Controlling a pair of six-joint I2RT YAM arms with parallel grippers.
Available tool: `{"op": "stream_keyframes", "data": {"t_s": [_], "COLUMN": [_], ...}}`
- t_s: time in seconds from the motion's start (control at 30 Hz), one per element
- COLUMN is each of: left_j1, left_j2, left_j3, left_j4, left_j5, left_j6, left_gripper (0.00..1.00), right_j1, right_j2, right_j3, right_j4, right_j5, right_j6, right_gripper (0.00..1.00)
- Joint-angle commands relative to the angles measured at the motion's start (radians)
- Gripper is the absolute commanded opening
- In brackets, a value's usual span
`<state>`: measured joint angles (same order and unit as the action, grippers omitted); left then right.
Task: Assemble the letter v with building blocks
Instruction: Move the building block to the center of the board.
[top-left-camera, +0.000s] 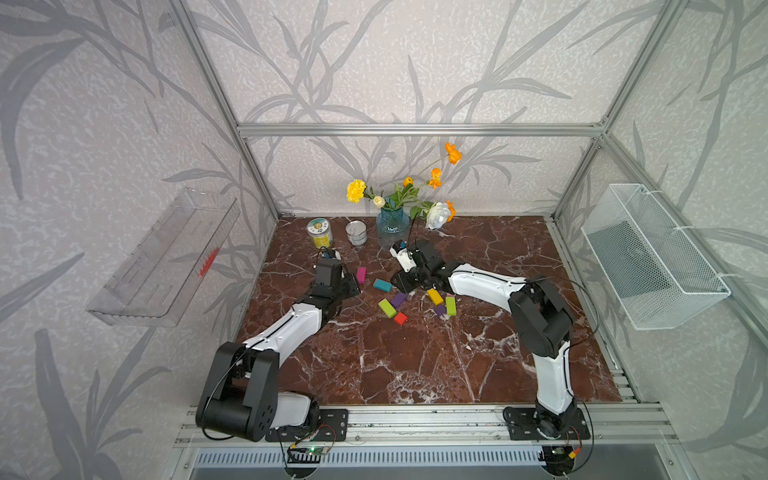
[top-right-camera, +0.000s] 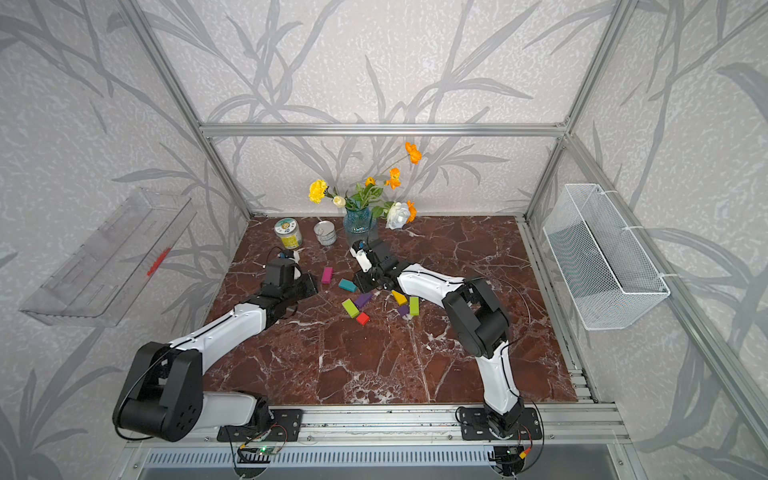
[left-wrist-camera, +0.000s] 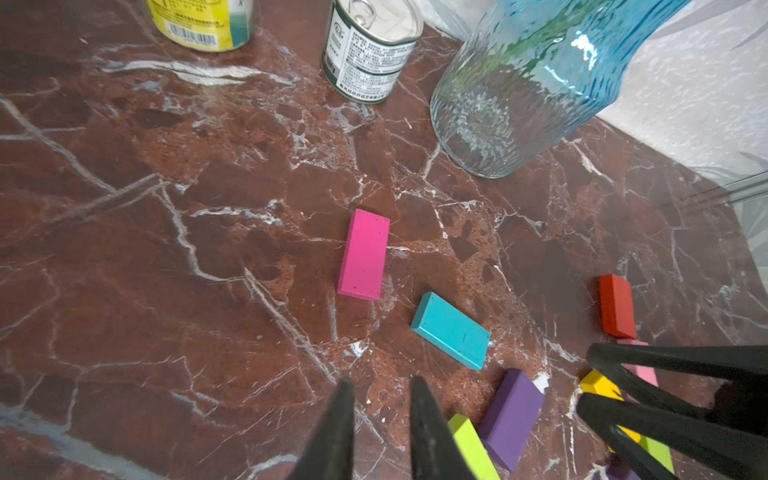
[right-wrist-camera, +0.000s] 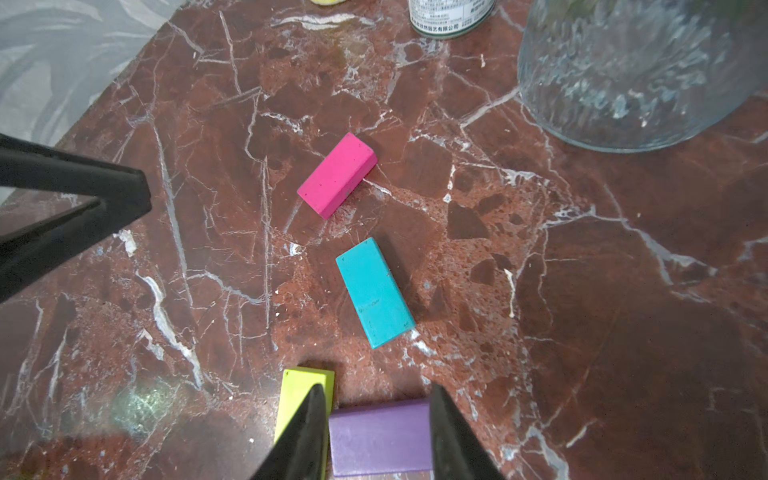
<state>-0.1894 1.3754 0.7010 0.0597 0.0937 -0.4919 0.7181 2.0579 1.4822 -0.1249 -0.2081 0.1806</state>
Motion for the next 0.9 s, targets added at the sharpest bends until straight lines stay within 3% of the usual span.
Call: {"op": "stream_keyframes", "data": {"t_s": [0.0, 0.07, 0.13, 0.23, 0.27, 0.87], "left_j1": [0.011, 0.013, 0.012, 0.013, 0.013, -0.005], "left_j2": [0.04, 0.07, 0.099, 0.135, 0.146, 0.287], "left_j3": [0.027, 0.036, 0.041, 0.04, 0.04, 0.039], "left_j4": [0.032, 0.046, 0.063, 0.097, 0.105, 0.19], "left_j5": [0.064, 0.092, 0.122, 0.15, 0.158, 0.25], "left_j6": [-0.032, -0.052, -0.068, -0.09, -0.097, -0.162], "left_gripper": [0.1, 0.01, 0.0, 0.0, 0.0, 0.0], "right_j1": [0.0, 0.0, 0.0, 0.0, 0.0, 0.0], "right_j2": [0.049, 0.081, 0.114, 0.154, 0.164, 0.252], "right_j3": [0.054, 0.086, 0.114, 0.146, 0.153, 0.237], "right_j4": [-0.029, -0.033, -0.031, -0.03, -0.034, -0.077], "right_j5": [-0.015, -0.03, -0.04, -0.043, -0.039, -0.031], "right_j6": [0.026, 0.043, 0.066, 0.09, 0.096, 0.119], "right_gripper": [0.37, 0.3, 0.22, 0.02, 0.0, 0.0]}}
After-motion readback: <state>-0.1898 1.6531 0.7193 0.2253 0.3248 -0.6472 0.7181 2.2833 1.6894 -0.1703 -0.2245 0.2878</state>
